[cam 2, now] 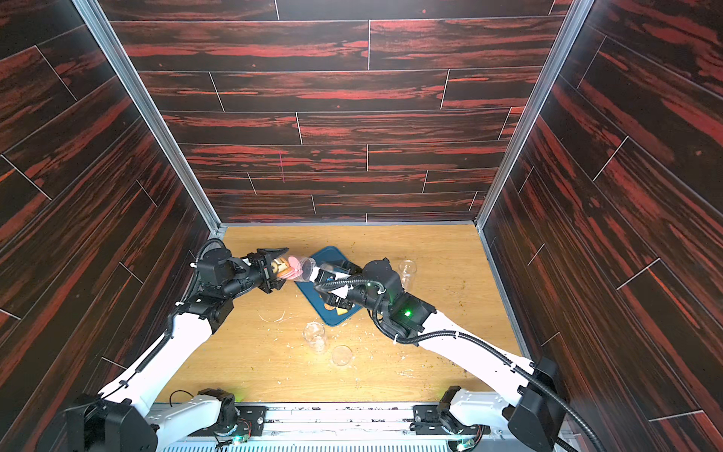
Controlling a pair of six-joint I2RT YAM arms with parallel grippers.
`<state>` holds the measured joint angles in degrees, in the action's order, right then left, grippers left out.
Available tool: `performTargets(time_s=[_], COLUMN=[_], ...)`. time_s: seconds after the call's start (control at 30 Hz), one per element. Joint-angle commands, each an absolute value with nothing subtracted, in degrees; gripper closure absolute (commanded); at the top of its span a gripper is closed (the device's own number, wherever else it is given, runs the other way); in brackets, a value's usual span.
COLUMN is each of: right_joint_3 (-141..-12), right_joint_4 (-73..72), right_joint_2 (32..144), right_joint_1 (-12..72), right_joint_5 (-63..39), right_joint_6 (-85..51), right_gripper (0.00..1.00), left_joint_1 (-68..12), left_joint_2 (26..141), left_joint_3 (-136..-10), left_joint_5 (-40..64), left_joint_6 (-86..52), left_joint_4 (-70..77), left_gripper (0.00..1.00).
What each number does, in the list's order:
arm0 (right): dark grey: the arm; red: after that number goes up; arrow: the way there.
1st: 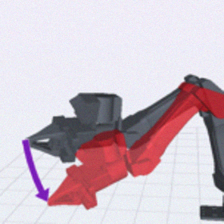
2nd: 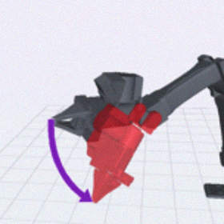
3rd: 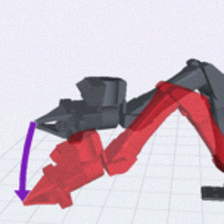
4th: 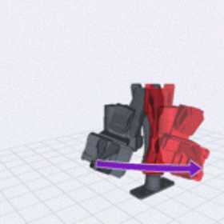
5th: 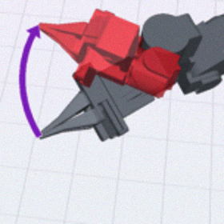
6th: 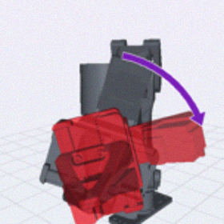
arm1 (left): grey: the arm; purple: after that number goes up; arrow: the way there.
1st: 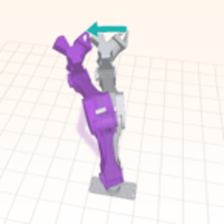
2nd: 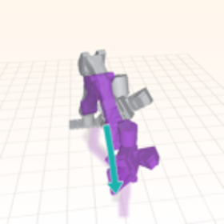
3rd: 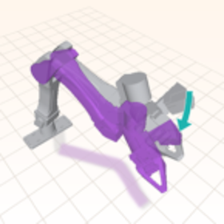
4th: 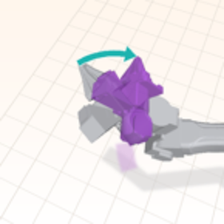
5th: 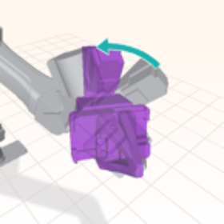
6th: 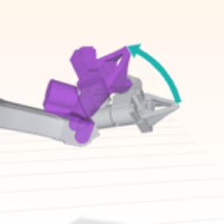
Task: Pour the cookies out of the jar
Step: Unscrew the lid from the jar, then place the lid at the center of the board.
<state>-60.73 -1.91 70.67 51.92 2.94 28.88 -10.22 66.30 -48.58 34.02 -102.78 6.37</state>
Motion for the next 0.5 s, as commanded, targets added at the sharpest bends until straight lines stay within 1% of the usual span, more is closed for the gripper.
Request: performTargets(time_s=[0.0,0.1,0.2,0.33,0.47], right_joint_3=[-66.3,-71.1,-73.0,-73.5,-71.1], right_joint_4=[13.5,29.6,42.2,54.4,62.5], right_joint_2=[67.6,68.1,68.9,71.3,74.8], right_joint_1=[51.7,51.3,51.2,51.1,51.0], right_joint_5=[12.8,17.2,17.0,11.8,5.1], right_joint_6=[17.5,4.3,-7.7,-22.8,-31.5], right_gripper=[0.38,0.38,0.38,0.37,0.37], left_joint_1=[-10.0,-9.9,-9.8,-9.7,-9.8], left_joint_2=[66.7,67.1,67.0,65.8,64.0], left_joint_3=[-51.6,-51.6,-51.6,-51.8,-50.7], left_joint_5=[34.2,34.3,34.5,34.7,35.0], left_joint_6=[-100.7,-99.7,-98.3,-95.2,-94.3], left_joint_4=[7.1,7.1,6.8,3.5,1.9], left_gripper=[0.39,0.40,0.39,0.40,0.40])
